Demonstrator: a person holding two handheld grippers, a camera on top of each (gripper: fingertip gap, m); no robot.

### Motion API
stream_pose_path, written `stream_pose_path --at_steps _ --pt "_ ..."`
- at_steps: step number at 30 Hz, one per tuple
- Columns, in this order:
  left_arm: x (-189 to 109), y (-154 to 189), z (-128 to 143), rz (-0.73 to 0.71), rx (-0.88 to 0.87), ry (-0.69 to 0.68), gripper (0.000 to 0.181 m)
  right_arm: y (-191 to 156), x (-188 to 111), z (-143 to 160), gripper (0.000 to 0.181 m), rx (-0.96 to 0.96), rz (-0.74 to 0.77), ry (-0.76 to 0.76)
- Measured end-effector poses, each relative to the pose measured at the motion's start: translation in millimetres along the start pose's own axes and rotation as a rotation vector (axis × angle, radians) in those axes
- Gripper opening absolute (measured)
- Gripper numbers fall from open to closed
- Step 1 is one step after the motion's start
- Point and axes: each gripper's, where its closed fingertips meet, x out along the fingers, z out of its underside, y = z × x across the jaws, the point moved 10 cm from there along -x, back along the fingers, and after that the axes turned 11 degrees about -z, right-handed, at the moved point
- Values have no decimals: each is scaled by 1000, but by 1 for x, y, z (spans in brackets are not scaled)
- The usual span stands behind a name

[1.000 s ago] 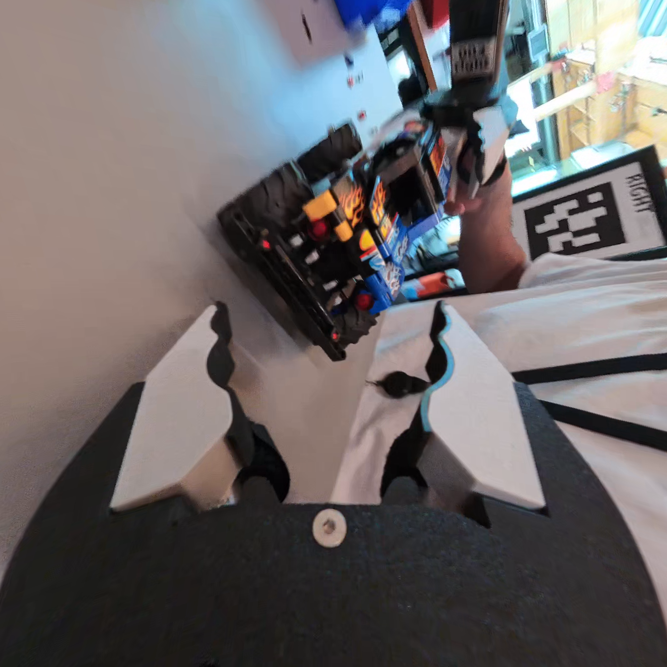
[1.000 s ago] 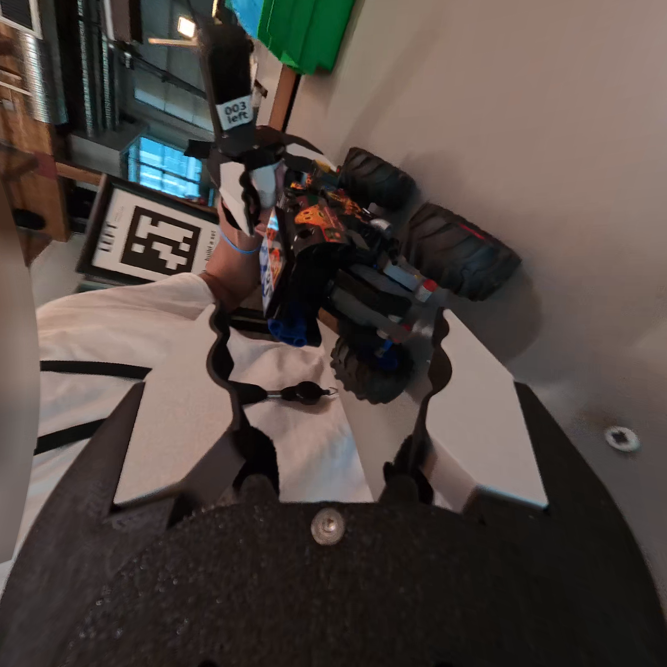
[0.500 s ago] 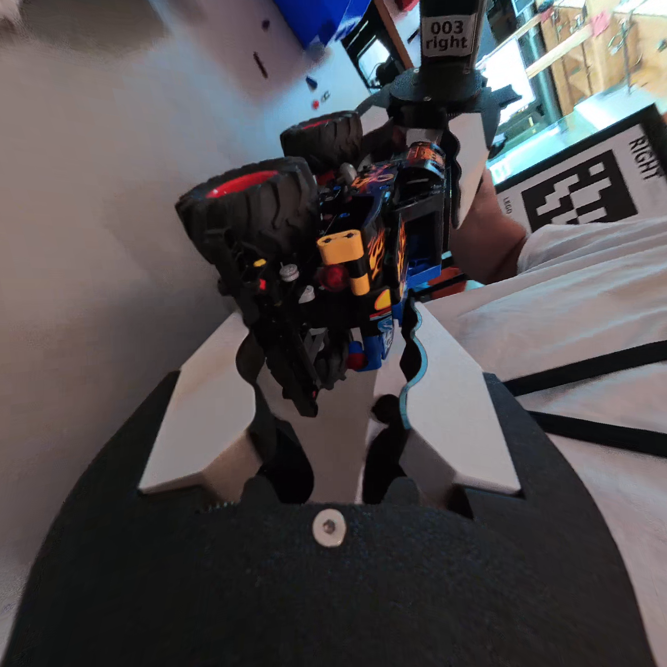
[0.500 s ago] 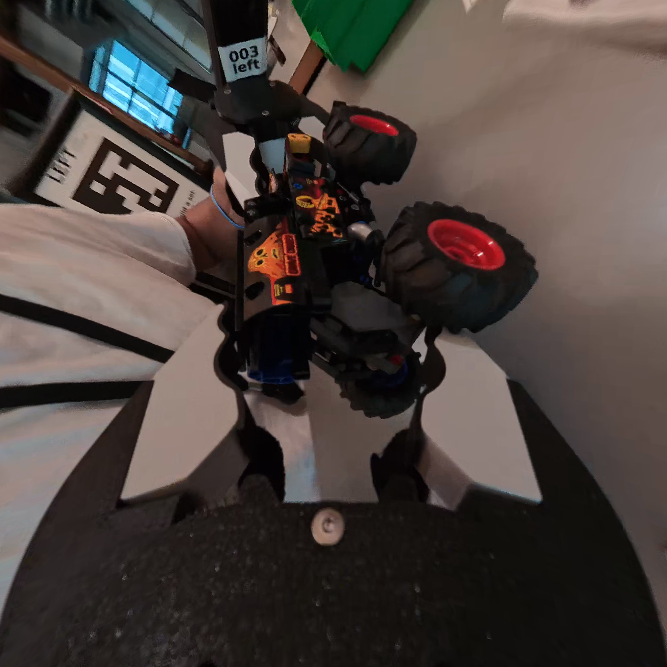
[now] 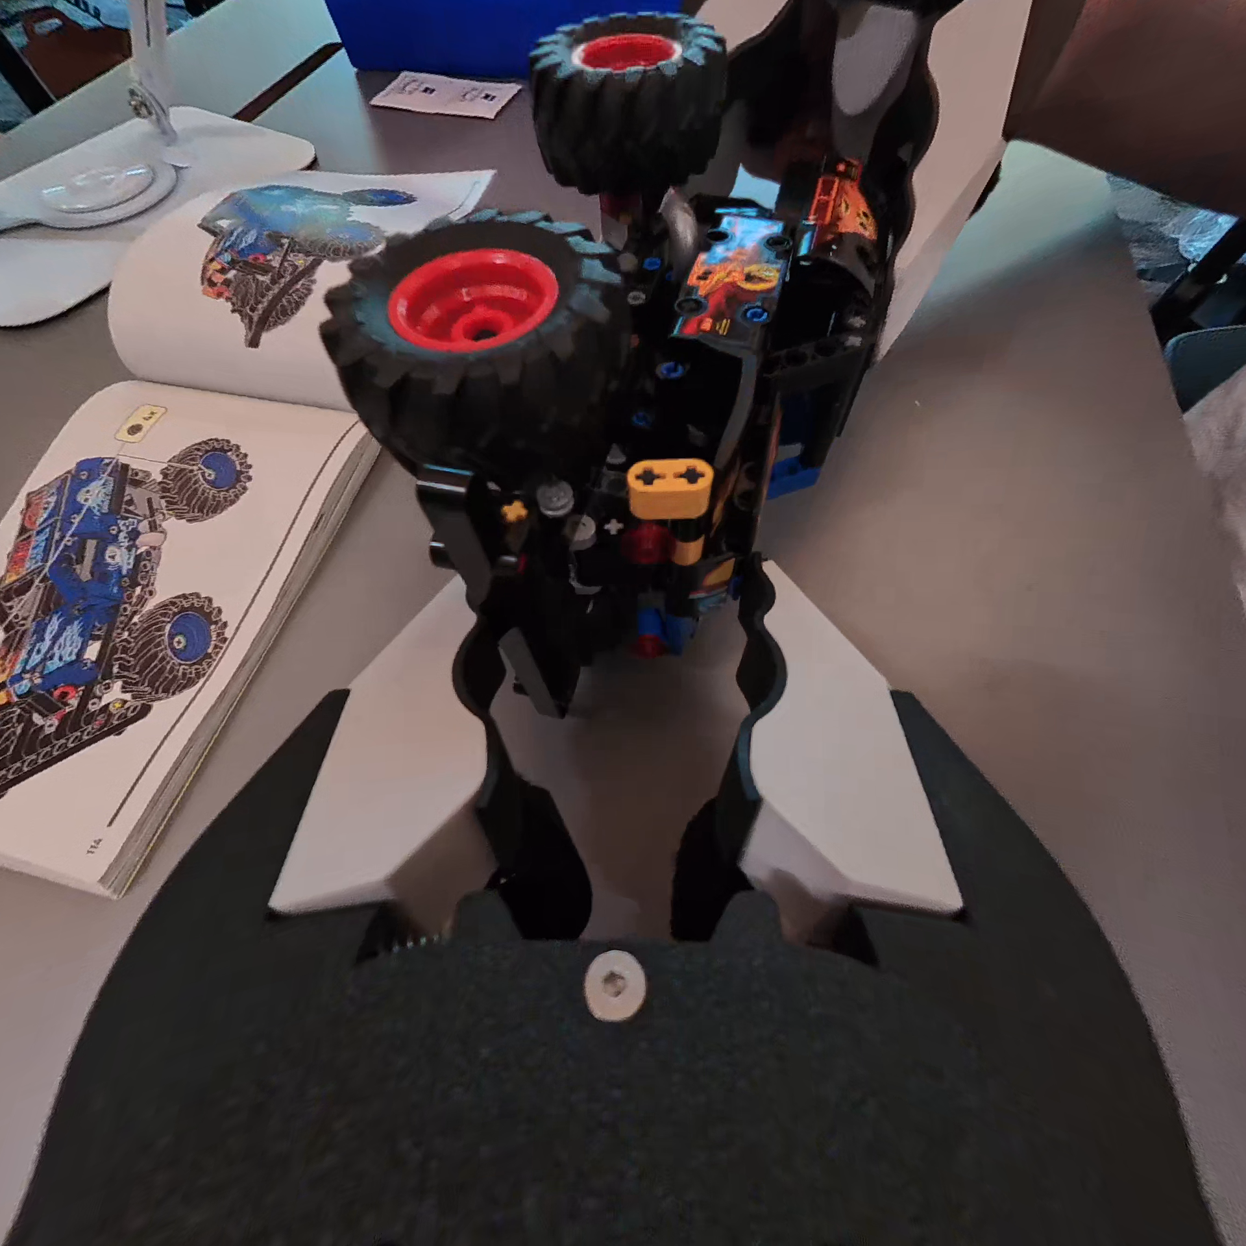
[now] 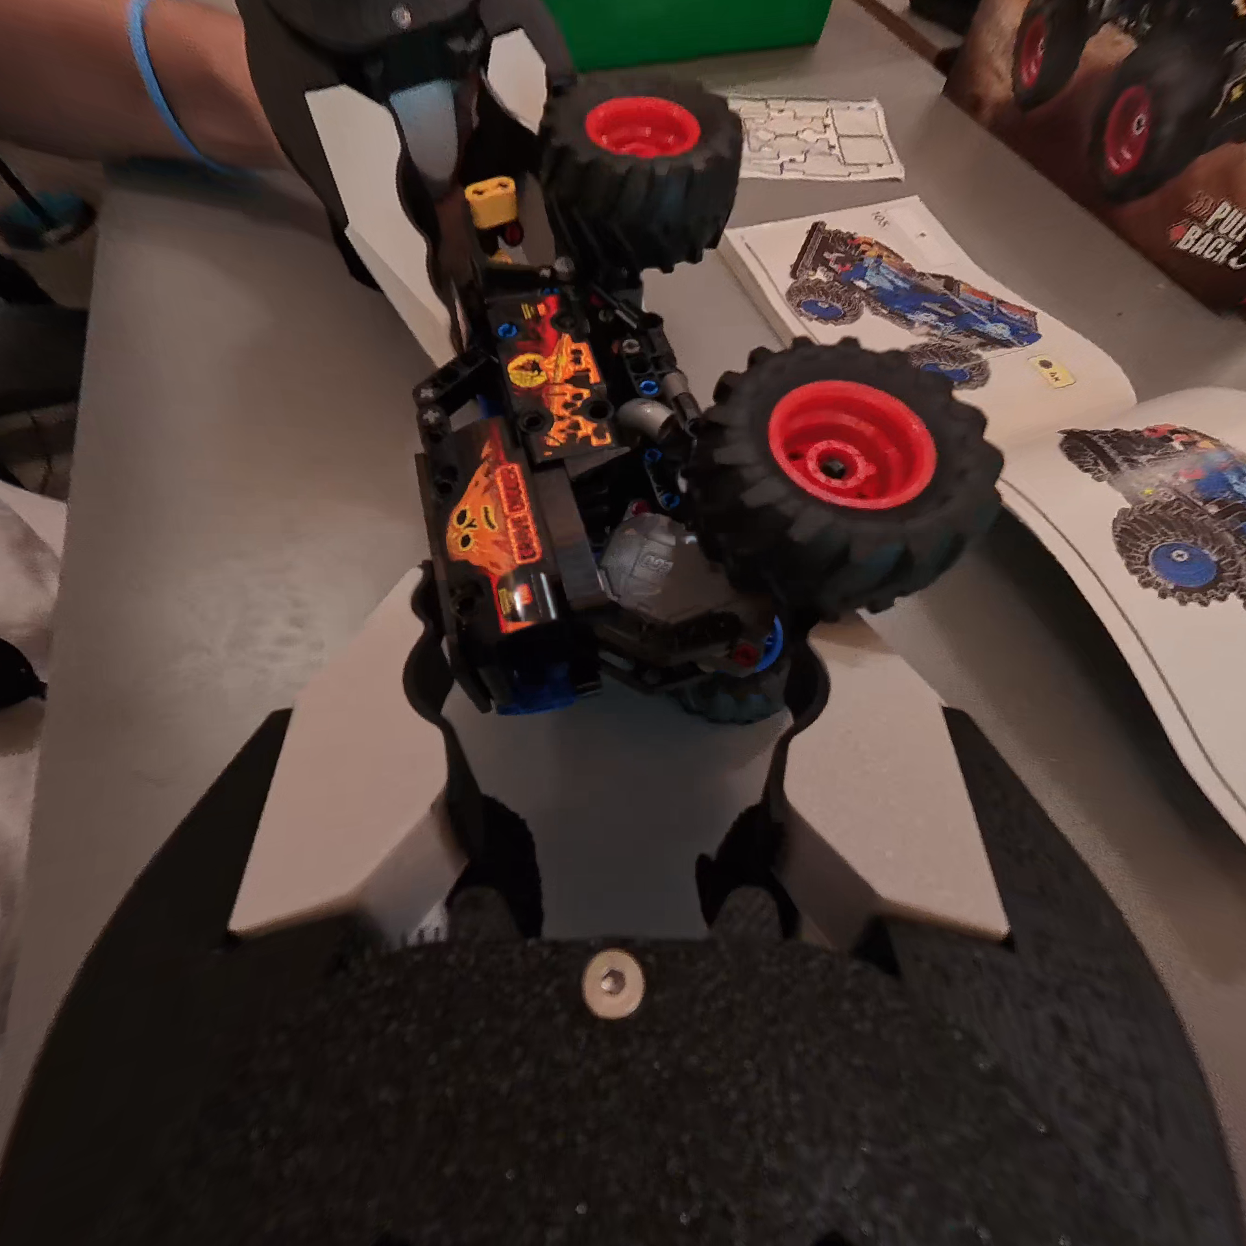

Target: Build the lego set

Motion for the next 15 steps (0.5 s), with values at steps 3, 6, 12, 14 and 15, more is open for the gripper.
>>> stream_pose_path --at_steps 3,6,12,14,15 --pt "-1 3 2 -15 16 0 67 -2 0 0 102 63 -5 53" --pt "0 8 2 -27 27 -4 66 -4 -6 -1 103 110 6 110" --pt "0 12 1 -23 53 3 63 -28 -57 20 96 179 166 158" --pt "0 11 1 -18 41 2 63 -36 -77 36 89 232 247 141" --pt "1 11 1 -16 36 2 63 -39 -86 45 89 263 293 116"
